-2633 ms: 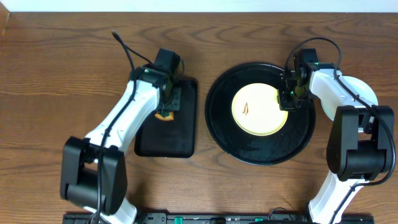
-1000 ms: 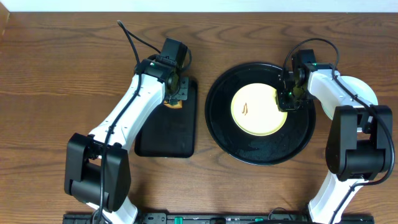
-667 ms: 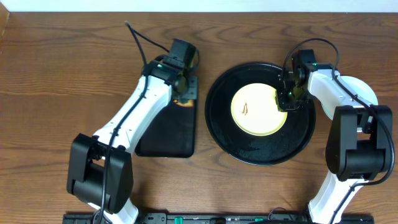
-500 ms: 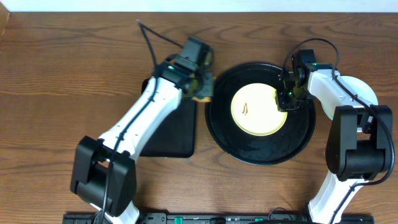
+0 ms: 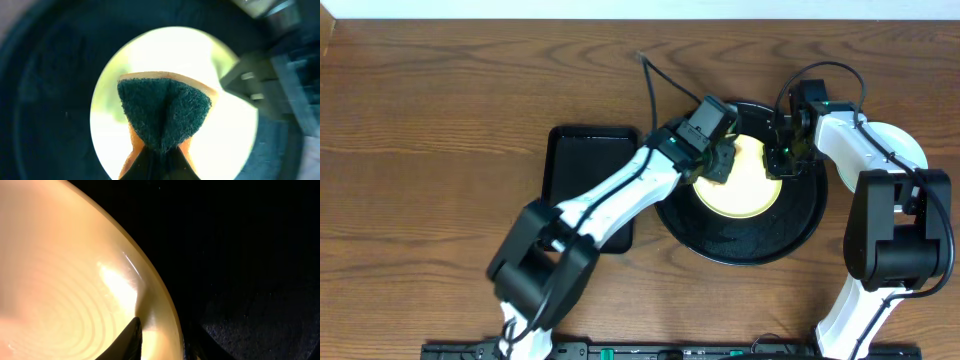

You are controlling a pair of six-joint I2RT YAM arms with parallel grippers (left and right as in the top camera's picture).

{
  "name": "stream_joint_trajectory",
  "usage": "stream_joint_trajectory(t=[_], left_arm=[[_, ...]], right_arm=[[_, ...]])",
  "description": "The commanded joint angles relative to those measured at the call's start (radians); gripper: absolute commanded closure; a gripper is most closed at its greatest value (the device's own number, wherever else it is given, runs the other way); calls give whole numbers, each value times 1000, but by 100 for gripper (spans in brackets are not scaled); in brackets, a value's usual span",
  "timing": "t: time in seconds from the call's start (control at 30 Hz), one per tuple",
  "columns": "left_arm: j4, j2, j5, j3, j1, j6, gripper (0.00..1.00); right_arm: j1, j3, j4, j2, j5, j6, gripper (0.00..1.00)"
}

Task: Clean dirty plates on tray and stack at the side
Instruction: 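Carry the sponge over the yellow plate and scrub its stain, left gripper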

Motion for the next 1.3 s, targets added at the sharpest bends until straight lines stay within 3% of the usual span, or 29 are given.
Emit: stream_joint_trajectory(t=[0.0, 0.23, 0.4, 0.6, 1.27], left_arm=[[10, 35, 1, 24, 14, -14, 92], [13, 62, -60, 24, 15, 10, 92], [29, 95, -62, 22, 14, 10, 92], [105, 136, -62, 22, 14, 10, 92], [58, 197, -87, 13, 11, 6, 92]], right_arm=[[9, -8, -2, 8, -4, -8, 73], [9, -8, -1, 8, -4, -8, 74], [9, -8, -1, 8, -5, -8, 87], [9, -8, -1, 8, -5, -8, 91], [9, -8, -1, 8, -5, -8, 91]])
